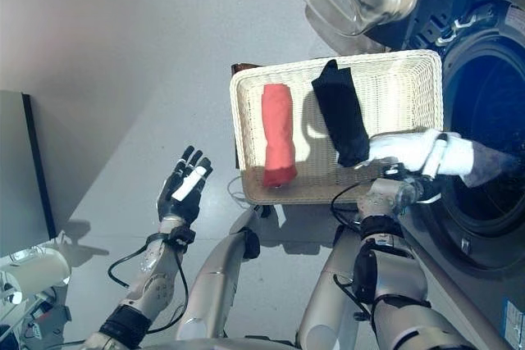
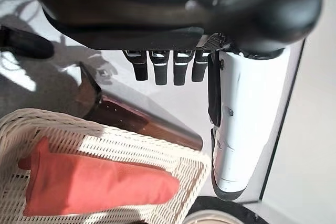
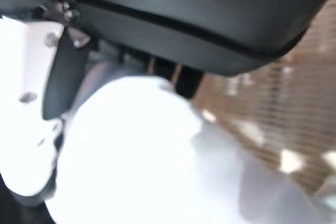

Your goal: Pick up the clothes and place them into the washing machine

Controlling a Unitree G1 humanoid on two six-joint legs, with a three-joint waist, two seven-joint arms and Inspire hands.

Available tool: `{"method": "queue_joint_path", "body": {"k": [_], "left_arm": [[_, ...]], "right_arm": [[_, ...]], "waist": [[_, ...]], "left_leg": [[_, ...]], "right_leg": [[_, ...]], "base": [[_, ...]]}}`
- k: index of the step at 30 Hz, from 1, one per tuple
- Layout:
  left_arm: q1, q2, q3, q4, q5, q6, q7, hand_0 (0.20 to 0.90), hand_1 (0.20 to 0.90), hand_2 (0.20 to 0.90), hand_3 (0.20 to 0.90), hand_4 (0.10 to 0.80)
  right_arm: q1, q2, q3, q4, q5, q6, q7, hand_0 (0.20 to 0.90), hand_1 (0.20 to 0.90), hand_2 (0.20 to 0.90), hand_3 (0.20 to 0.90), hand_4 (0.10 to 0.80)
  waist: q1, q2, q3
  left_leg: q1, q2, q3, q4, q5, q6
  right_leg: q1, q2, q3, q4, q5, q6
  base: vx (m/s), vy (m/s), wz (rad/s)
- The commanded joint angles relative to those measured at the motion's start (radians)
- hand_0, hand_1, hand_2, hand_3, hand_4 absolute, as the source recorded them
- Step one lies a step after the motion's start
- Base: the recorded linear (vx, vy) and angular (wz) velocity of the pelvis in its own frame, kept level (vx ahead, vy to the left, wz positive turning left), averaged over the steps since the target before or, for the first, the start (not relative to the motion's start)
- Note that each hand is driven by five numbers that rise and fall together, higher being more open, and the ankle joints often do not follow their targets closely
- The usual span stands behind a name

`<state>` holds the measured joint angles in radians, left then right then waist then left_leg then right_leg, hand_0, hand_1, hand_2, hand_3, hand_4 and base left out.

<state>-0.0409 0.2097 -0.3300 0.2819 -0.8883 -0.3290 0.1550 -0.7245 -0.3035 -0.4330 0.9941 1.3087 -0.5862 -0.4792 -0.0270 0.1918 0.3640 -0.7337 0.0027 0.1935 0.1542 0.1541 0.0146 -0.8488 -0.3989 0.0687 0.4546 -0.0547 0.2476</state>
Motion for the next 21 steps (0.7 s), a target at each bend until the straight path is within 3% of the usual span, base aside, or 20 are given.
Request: {"method": "queue_joint_path", "body": {"k": [1,10,14,16,21], "left_arm": [[0.028,0.018,0.041,-0.07,-0.028,-0.037,-0.016,0.9,0.9,0.9,0.9,0.8],[0.052,0.045,0.037,-0.073,-0.027,-0.028,-0.03,0.9,0.9,0.9,0.9,0.8],[0.068,0.074,0.023,-0.084,-0.021,-0.033,-0.048,0.9,0.9,0.9,0.9,0.8],[0.07,0.09,0.009,-0.097,-0.015,-0.04,-0.054,0.9,0.9,0.9,0.9,0.8],[0.066,0.089,0.01,-0.105,-0.009,-0.038,-0.042,0.9,0.9,0.9,0.9,0.8]], "right_arm": [[-0.032,-0.151,-0.043,-0.039,0.097,-0.14,0.009,0.2,0.2,0.2,0.2,0.3],[-0.054,-0.439,-0.103,0.15,0.071,-0.073,-0.082,0.2,0.2,0.2,0.2,0.3],[-0.108,-0.584,-0.048,0.228,0.006,-0.001,-0.12,0.2,0.2,0.2,0.2,0.3],[-0.174,-0.614,0.033,0.216,-0.029,0.034,-0.093,0.2,0.2,0.2,0.2,0.3],[-0.222,-0.59,0.075,0.178,-0.034,-0.001,-0.1,0.2,0.2,0.2,0.2,0.3]], "waist": [[-0.012,0.0,-0.033],[-0.014,-0.006,-0.061],[-0.004,-0.006,-0.071],[0.005,-0.008,-0.072],[0.003,-0.009,-0.064]], "left_leg": [[0.062,0.085,-0.07,0.186,-0.246,-0.137],[0.074,0.089,-0.067,0.167,-0.244,-0.143],[0.076,0.089,-0.062,0.166,-0.245,-0.144],[0.075,0.093,-0.051,0.167,-0.242,-0.143],[0.077,0.097,-0.036,0.157,-0.239,-0.143]], "right_leg": [[0.051,-0.029,0.022,-0.149,0.171,-0.022],[0.06,-0.021,0.018,-0.162,0.168,-0.016],[0.054,-0.021,0.025,-0.164,0.169,-0.015],[0.041,-0.019,0.033,-0.164,0.173,-0.014],[0.027,-0.01,0.044,-0.17,0.179,-0.014]], "base": [[0.028,-0.004,-0.03],[0.0,0.0,0.0],[0.0,0.0,0.0],[-0.004,0.011,-0.05],[-0.011,0.009,-0.11]]}}
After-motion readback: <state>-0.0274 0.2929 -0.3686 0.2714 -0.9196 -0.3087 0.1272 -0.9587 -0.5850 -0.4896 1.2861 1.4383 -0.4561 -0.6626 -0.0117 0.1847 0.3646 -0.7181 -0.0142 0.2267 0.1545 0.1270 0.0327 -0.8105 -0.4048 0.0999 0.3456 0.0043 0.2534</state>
